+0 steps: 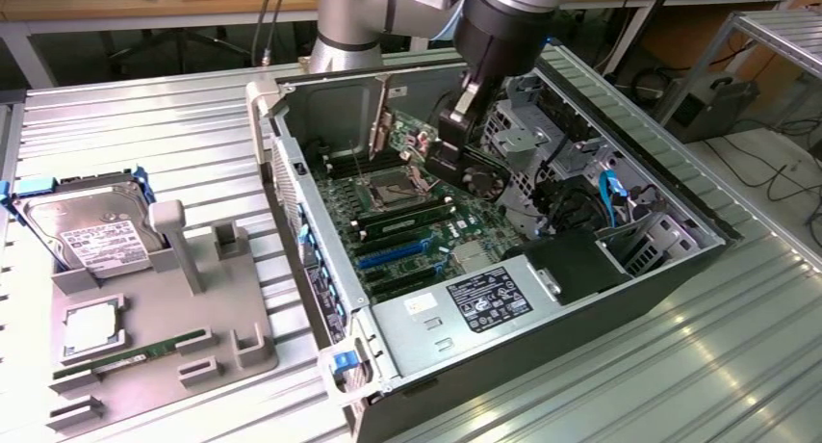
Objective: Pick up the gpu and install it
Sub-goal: 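Insert the gpu into the slot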
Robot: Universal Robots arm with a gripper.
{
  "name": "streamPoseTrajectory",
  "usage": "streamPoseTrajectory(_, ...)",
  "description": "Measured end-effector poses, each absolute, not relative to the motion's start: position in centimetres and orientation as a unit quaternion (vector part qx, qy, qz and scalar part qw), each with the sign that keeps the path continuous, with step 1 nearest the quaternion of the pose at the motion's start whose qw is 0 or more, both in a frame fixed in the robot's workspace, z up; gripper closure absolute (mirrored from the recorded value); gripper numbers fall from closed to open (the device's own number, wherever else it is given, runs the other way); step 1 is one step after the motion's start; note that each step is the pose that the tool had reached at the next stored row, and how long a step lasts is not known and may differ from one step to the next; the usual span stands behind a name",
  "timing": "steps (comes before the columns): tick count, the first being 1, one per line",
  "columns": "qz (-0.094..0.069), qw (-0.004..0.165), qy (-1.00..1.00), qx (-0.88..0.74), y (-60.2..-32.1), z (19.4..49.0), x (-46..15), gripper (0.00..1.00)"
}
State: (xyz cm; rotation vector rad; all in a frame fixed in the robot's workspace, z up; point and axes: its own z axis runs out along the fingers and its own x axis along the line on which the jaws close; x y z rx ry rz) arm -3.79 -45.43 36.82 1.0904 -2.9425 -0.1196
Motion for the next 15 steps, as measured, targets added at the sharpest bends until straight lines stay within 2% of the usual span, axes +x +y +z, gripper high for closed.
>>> streamPoseTrajectory(15,-0.035,0.0,-0.881,0.471,-45.43,36.35,-3.8,0.74)
